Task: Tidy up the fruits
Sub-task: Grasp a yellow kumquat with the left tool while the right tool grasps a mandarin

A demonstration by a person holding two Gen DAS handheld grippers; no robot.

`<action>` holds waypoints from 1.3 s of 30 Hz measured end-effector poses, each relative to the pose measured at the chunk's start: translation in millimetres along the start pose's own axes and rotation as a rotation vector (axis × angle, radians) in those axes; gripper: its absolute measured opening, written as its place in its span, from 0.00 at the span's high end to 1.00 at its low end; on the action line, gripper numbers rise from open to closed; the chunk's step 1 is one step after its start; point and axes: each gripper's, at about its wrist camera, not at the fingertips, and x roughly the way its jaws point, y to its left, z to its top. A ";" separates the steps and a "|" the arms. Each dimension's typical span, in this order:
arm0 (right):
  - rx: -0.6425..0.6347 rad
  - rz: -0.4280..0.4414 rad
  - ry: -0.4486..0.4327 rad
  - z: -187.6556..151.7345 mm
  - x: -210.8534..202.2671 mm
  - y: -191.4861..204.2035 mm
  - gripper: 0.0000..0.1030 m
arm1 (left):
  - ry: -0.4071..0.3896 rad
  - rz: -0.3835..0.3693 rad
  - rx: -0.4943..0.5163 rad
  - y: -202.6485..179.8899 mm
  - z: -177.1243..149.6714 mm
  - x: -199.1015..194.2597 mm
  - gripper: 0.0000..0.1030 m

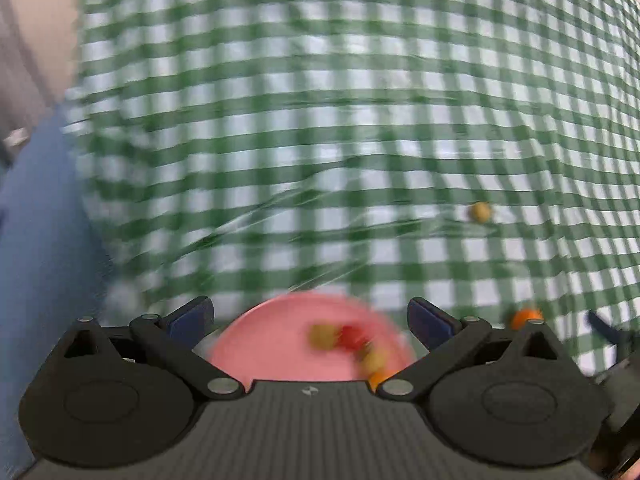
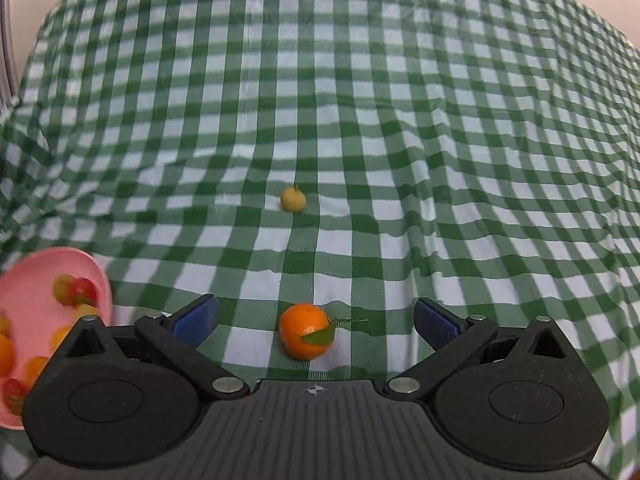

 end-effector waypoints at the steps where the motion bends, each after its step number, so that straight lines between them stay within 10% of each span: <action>1: -0.005 0.004 0.004 -2.5 7.0 0.1 0.01 | 0.008 -0.017 0.015 -11.9 11.0 15.3 0.00; 13: -0.026 0.021 0.054 -7.5 60.0 -10.1 0.08 | 0.053 -0.182 0.277 -136.6 80.0 178.1 0.00; 23: -0.033 0.019 0.045 -14.7 67.6 -2.8 0.09 | 0.050 -0.240 0.323 -168.9 88.3 207.2 0.02; 24: -0.036 0.017 0.043 -13.4 66.4 -4.2 0.13 | 0.046 -0.249 0.331 -170.7 88.0 206.0 0.07; 28: -0.045 0.027 0.031 -17.5 55.7 -6.5 0.65 | 0.021 -0.266 0.374 -172.3 83.1 193.8 0.84; 29: -0.044 0.022 0.031 -17.0 50.8 -7.4 0.65 | 0.020 -0.268 0.374 -170.0 82.2 187.7 1.00; 39: 0.079 -0.050 0.005 -9.6 52.1 -29.3 0.65 | 0.024 -0.319 0.267 -135.1 90.0 153.4 1.00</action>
